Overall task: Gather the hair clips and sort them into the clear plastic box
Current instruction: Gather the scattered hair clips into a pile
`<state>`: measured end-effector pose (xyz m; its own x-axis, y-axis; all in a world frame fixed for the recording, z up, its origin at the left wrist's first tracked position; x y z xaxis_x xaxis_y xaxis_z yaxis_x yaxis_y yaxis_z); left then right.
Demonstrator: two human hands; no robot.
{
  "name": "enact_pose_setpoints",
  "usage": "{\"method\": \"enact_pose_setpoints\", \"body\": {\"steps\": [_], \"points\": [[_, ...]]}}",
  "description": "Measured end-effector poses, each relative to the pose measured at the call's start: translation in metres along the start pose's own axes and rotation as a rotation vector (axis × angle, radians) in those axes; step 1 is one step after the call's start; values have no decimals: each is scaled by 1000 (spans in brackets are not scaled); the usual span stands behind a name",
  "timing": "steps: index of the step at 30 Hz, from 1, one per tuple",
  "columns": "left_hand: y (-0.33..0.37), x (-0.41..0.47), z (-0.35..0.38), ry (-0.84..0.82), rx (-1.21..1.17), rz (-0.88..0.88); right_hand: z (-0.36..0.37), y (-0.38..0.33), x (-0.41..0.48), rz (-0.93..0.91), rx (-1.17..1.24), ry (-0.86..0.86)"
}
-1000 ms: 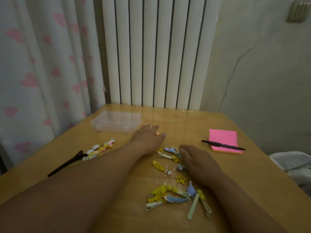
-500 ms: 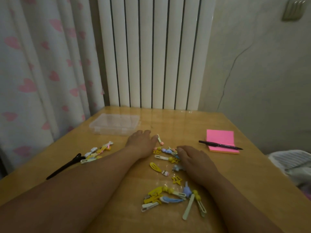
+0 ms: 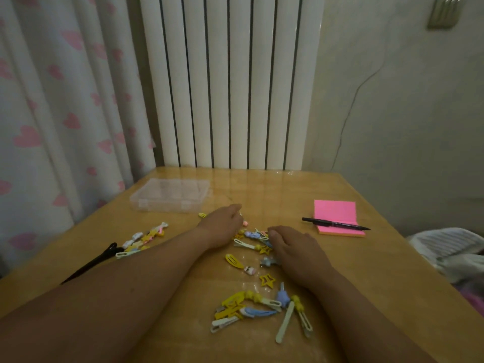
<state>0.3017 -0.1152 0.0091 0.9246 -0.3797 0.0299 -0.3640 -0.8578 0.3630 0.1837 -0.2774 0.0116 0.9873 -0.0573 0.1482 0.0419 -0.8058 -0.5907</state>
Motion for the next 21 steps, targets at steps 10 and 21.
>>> {"method": "enact_pose_setpoints", "body": {"steps": [10,21], "points": [[-25,-20,-25,347,42,-56,7,7,8,-17,-23,4],[-36,-20,-13,209,-164,-61,10,11,12,-25,-38,9]]}}
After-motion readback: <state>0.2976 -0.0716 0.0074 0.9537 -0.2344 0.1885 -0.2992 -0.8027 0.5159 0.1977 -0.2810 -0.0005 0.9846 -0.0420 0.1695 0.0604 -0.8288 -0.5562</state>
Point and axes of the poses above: each hand's wrist, its own x-axis towards the middle knuckle, its own z-axis out of the palm, y = z × x, the point moved 8 cm from there along x, towards the middle knuckle, and after that the axes turned 6 degrees about x, right-handed, at the moved point
